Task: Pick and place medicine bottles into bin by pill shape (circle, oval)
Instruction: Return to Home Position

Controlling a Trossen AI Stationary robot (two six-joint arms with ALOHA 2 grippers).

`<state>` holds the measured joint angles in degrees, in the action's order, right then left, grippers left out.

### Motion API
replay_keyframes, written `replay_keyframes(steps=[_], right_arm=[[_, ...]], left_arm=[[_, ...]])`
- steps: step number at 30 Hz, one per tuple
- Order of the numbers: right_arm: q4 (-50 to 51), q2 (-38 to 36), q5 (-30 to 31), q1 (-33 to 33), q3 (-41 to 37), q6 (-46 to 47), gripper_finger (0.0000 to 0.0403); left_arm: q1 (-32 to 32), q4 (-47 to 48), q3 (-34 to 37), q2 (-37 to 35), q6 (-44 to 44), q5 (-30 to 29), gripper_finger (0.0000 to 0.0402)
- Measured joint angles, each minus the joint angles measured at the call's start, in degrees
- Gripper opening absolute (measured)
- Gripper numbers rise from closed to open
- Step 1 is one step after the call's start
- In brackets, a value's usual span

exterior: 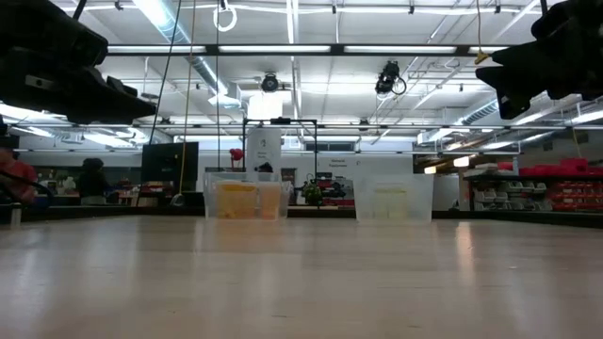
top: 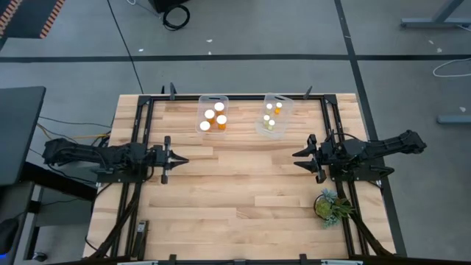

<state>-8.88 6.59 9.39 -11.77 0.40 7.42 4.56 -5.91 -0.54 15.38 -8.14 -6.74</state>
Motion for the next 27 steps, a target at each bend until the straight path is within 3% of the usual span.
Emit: replay_keyframes(steps=[27], right_arm=[[0.0,0.0,0.0,0.0,0.0,0.0,0.0157]], left_arm=[[0.0,0.0,0.0,0.0,0.0,0.0,0.0027]])
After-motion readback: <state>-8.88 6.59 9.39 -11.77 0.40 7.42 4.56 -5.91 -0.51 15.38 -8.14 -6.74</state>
